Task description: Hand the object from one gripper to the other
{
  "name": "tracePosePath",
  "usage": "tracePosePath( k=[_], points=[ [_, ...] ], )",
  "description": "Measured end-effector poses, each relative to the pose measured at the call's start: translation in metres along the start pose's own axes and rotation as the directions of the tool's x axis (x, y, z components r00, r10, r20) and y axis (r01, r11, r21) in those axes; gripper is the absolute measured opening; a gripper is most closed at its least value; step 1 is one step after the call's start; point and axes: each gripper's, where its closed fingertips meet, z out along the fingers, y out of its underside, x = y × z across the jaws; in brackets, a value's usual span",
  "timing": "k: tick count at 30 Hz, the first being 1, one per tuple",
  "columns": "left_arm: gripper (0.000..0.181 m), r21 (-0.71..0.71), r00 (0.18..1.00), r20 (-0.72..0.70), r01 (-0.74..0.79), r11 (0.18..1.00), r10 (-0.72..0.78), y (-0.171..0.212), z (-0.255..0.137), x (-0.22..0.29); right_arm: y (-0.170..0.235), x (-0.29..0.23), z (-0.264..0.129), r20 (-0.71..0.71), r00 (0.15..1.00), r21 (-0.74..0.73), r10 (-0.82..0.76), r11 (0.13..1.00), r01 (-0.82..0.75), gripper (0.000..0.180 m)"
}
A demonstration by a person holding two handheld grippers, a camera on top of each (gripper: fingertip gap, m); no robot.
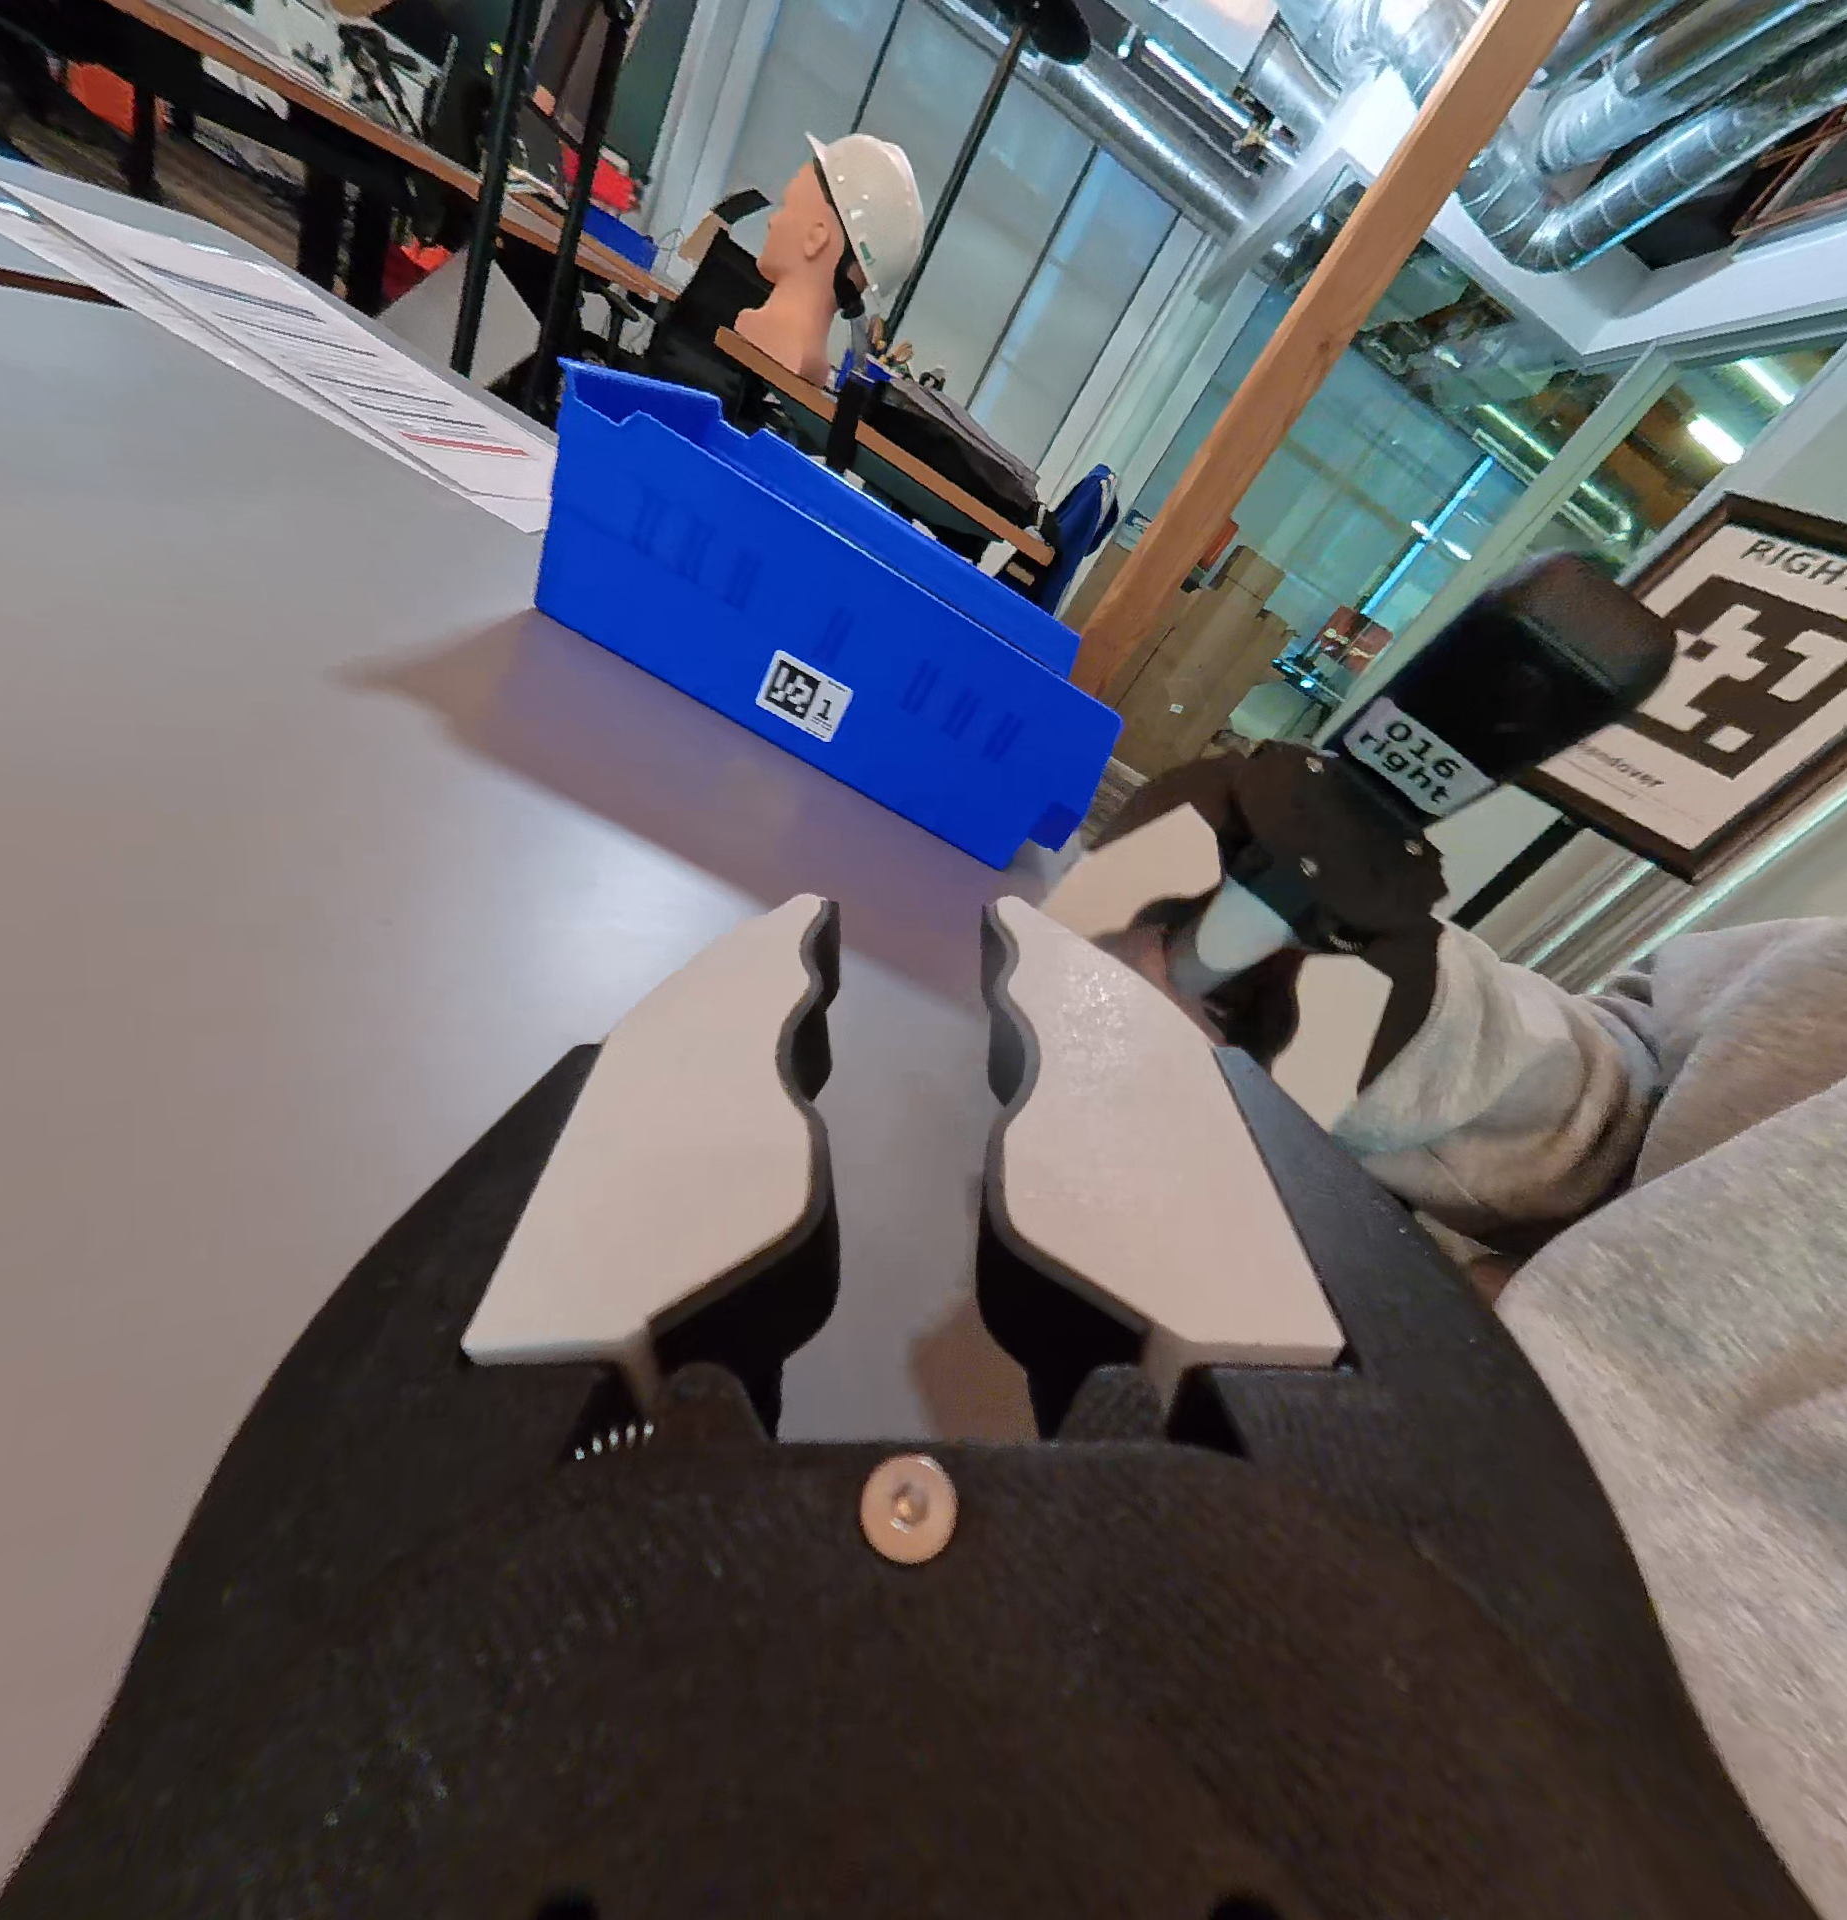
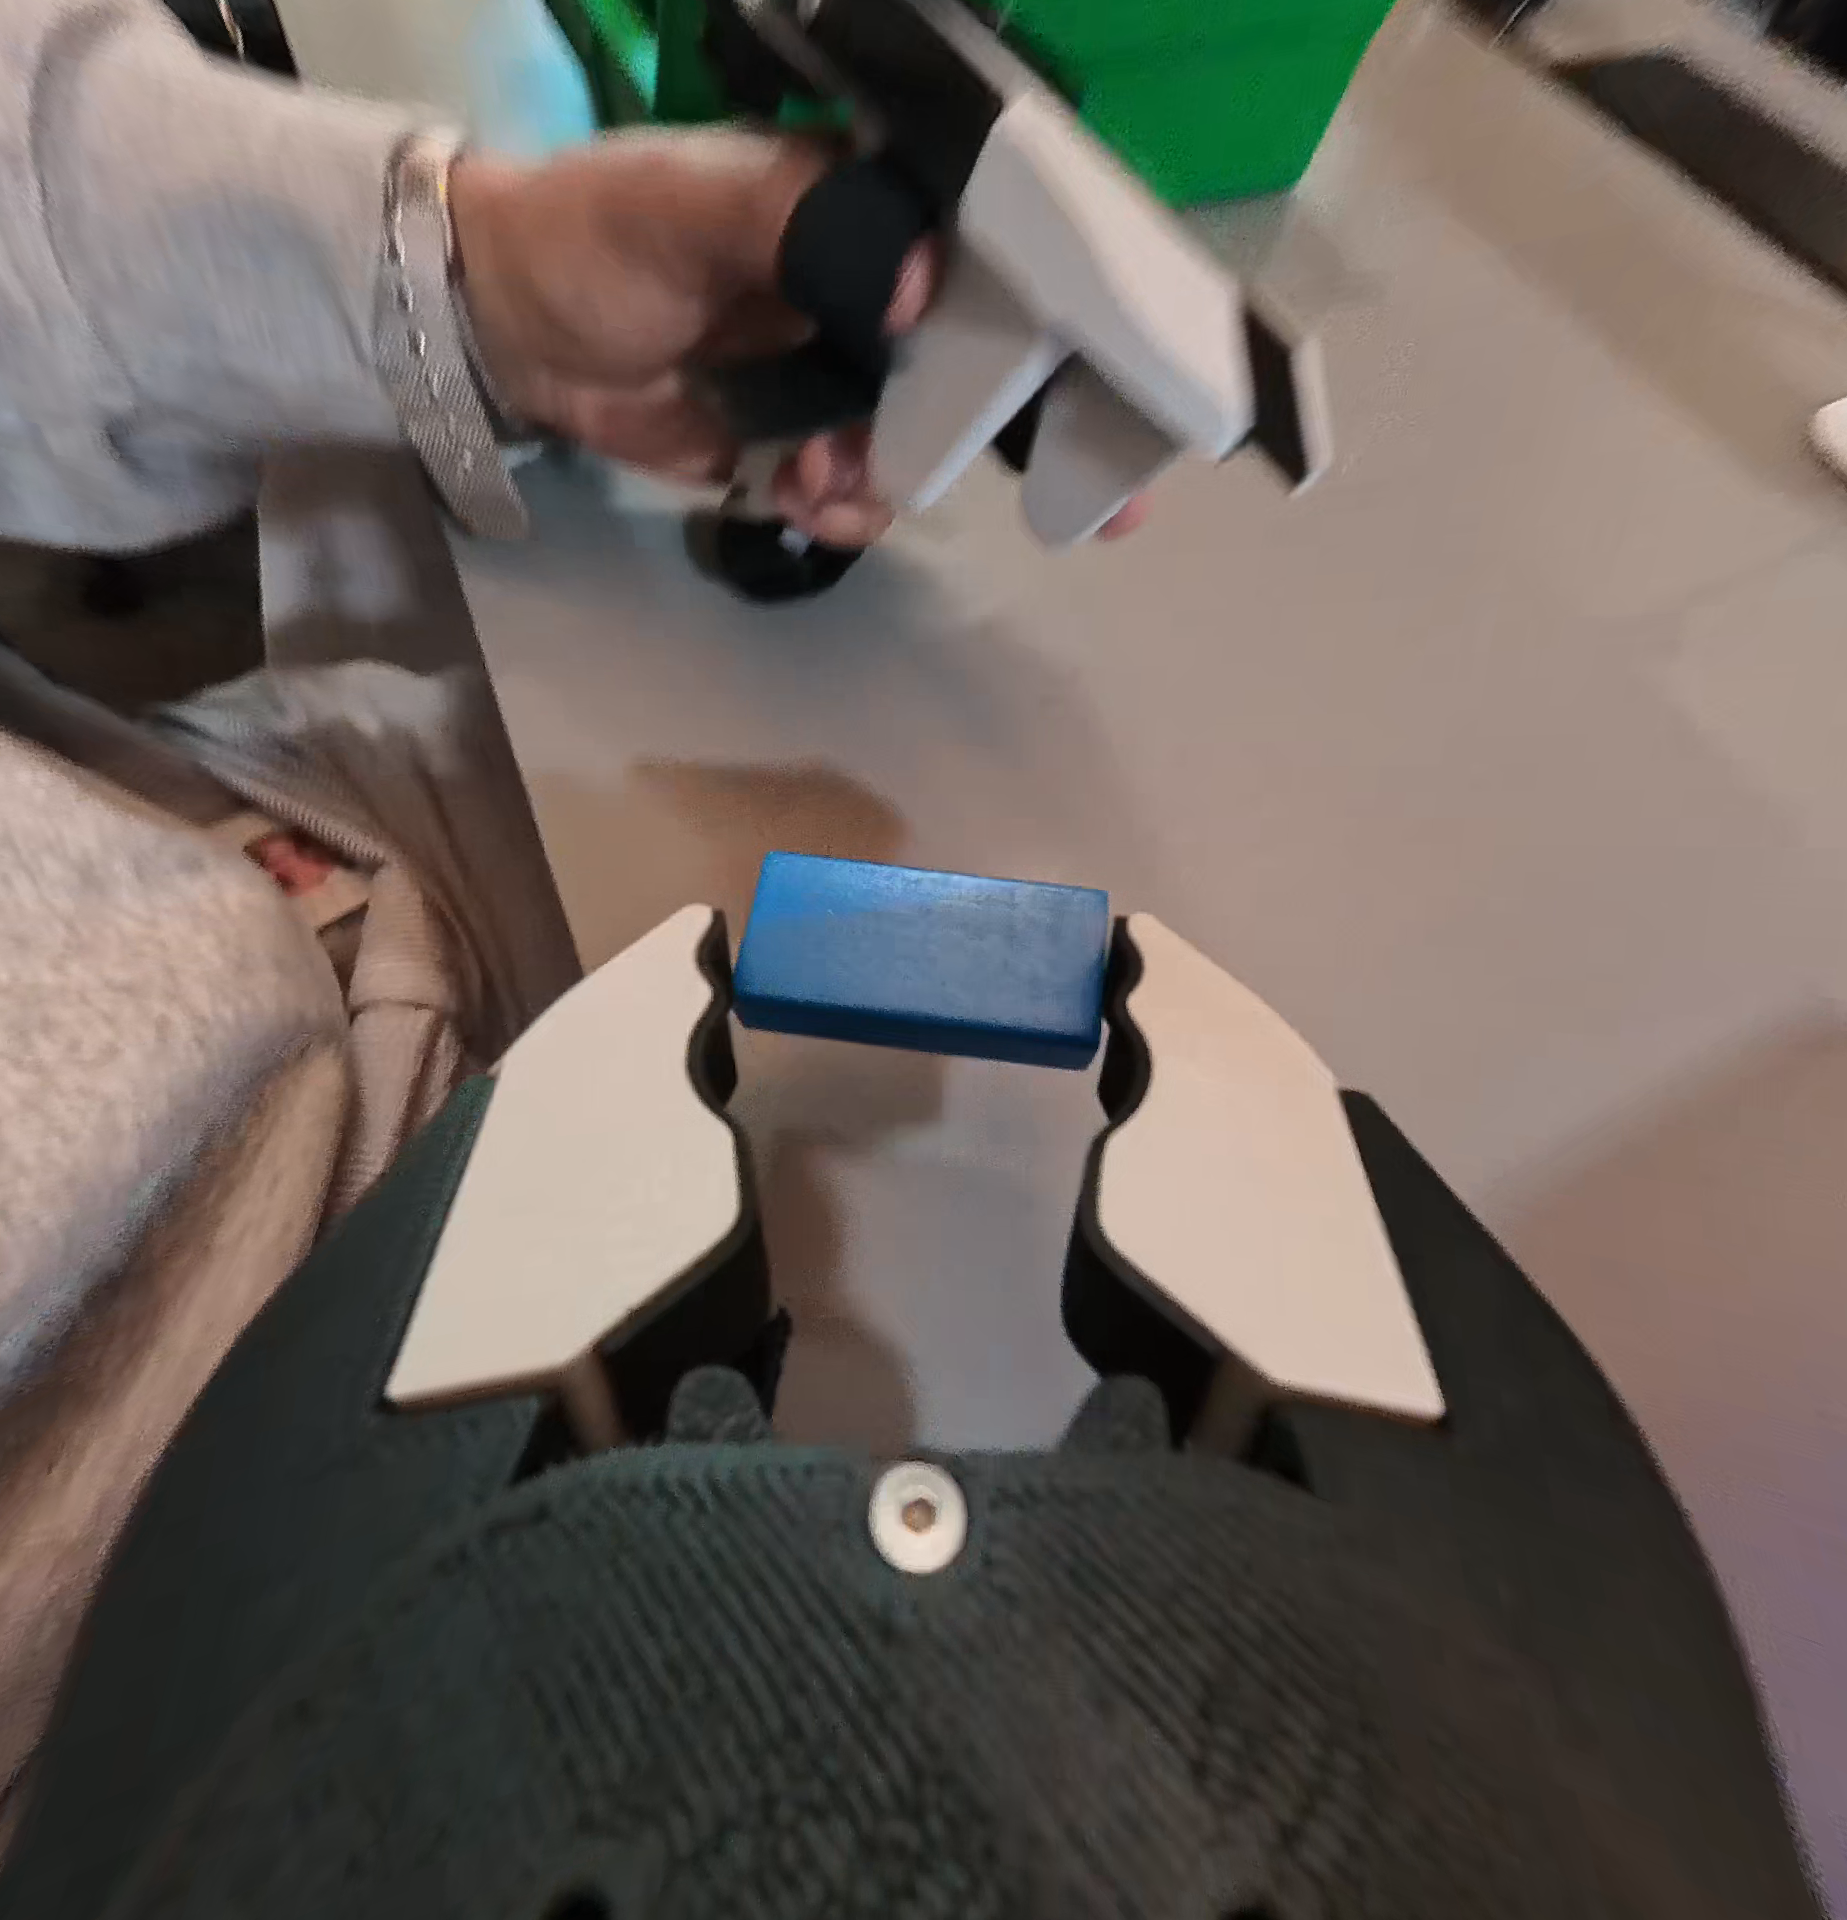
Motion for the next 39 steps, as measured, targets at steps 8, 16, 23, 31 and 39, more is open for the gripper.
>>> tracePosePath(
  k=[8,16,23,31,39],
  points=[
    [0.054,-0.264,0.826,-0.341,0.373,0.889,-0.448,0.033,0.019,0.051,-0.024,0.023,-0.023,-0.203,0.969,0.114,-0.142,0.979,0.168,0.070],
    [0.022,-0.276,0.846,-0.235,0.415,0.867,-0.479,0.052,0.045,0.052,-0.020,0.018,-0.011,-0.321,0.830,-0.105,-0.456,0.888,0.447,0.070],
    [0.018,-0.227,0.898,-0.210,0.339,0.913,-0.386,0.044,0.039,0.044,-0.027,0.032,-0.016,-0.406,0.819,-0.048,-0.407,0.904,0.426,0.089],
    [0.017,0.021,0.927,-0.299,0.244,0.969,-0.227,0.005,0.027,0.050,-0.046,0.048,-0.046,-0.159,0.966,0.407,0.205,0.905,-0.125,0.077],
    [0.016,0.119,0.946,-0.318,0.103,0.987,-0.060,-0.003,0.029,0.069,-0.052,0.022,-0.037,0.180,0.914,0.412,0.364,0.816,-0.406,0.034]
  ],
)
